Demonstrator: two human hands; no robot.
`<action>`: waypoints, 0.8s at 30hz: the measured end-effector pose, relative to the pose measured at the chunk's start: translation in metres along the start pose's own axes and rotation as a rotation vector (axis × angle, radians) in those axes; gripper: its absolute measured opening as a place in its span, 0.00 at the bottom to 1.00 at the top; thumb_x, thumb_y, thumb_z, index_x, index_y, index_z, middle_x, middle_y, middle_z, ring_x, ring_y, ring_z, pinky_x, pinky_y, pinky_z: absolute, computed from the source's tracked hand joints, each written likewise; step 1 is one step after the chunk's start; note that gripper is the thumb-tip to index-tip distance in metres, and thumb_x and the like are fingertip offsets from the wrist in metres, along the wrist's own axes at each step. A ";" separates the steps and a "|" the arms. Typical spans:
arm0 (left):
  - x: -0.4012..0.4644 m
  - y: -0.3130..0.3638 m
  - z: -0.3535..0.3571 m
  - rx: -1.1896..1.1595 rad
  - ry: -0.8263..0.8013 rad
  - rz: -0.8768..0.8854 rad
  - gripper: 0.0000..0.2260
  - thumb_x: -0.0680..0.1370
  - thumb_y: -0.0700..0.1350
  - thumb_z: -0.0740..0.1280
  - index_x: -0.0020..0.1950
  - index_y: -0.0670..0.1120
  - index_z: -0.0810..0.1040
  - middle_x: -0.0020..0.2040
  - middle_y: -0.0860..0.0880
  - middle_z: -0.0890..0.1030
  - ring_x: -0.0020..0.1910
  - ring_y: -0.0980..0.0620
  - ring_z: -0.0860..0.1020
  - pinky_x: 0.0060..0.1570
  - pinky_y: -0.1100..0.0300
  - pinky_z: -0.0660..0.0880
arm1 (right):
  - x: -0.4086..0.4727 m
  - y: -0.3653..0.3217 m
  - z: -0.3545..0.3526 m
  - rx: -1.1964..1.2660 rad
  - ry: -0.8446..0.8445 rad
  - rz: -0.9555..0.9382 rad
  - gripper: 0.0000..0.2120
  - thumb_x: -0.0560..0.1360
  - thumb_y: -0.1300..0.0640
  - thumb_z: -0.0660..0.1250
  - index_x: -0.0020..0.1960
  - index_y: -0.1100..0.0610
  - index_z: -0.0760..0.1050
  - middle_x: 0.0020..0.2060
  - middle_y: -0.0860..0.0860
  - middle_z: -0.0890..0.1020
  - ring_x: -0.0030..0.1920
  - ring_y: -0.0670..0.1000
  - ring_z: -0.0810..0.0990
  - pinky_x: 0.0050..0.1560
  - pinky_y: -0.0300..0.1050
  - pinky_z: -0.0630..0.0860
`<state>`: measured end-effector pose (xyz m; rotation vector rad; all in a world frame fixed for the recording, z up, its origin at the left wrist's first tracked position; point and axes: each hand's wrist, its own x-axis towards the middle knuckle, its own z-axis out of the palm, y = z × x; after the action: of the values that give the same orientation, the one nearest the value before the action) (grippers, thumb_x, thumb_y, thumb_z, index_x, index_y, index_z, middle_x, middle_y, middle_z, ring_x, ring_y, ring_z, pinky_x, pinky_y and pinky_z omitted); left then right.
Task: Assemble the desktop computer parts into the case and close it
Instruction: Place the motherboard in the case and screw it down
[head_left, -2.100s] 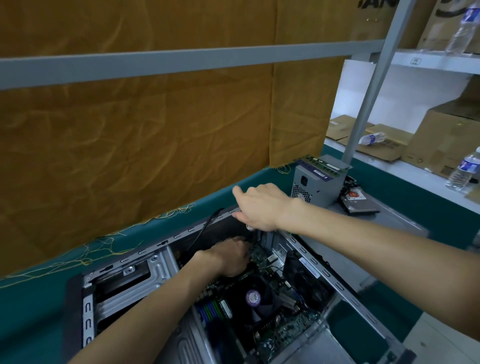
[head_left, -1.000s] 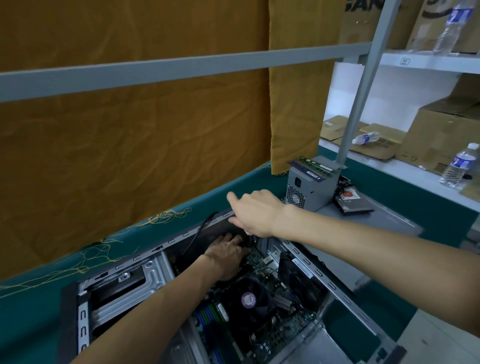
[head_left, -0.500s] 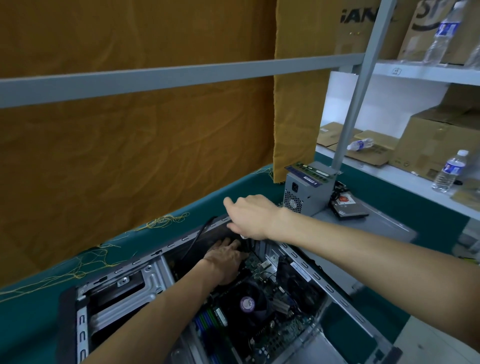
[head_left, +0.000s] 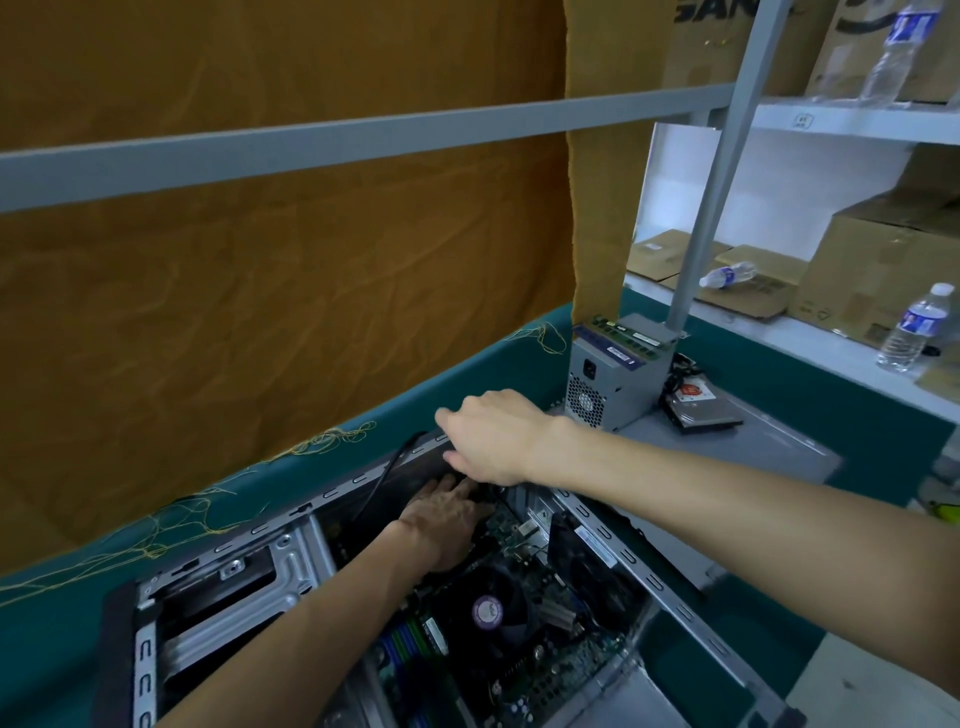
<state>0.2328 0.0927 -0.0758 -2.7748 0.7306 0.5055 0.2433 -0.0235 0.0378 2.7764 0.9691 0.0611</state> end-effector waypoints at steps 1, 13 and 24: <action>0.000 0.000 0.000 0.000 0.001 -0.006 0.27 0.83 0.44 0.60 0.82 0.56 0.59 0.82 0.44 0.54 0.79 0.40 0.54 0.79 0.44 0.53 | -0.001 0.001 0.001 0.002 0.020 0.009 0.15 0.83 0.50 0.61 0.63 0.60 0.70 0.51 0.59 0.81 0.49 0.63 0.81 0.39 0.50 0.67; 0.006 -0.004 0.007 -0.082 0.074 -0.010 0.23 0.84 0.49 0.60 0.79 0.56 0.64 0.77 0.47 0.65 0.74 0.43 0.64 0.74 0.48 0.60 | -0.067 0.066 -0.050 0.668 0.295 0.354 0.17 0.81 0.42 0.65 0.42 0.51 0.83 0.27 0.47 0.81 0.25 0.44 0.78 0.25 0.36 0.68; 0.001 -0.004 0.000 -0.094 -0.012 0.001 0.25 0.85 0.48 0.58 0.82 0.55 0.58 0.81 0.46 0.59 0.77 0.41 0.59 0.76 0.47 0.59 | -0.105 0.104 0.066 2.345 0.061 0.508 0.22 0.77 0.59 0.69 0.67 0.68 0.74 0.42 0.59 0.83 0.36 0.51 0.80 0.37 0.44 0.81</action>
<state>0.2358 0.0962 -0.0760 -2.8550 0.7232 0.5702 0.2316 -0.1791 -0.0034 4.5449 -0.4155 -2.2845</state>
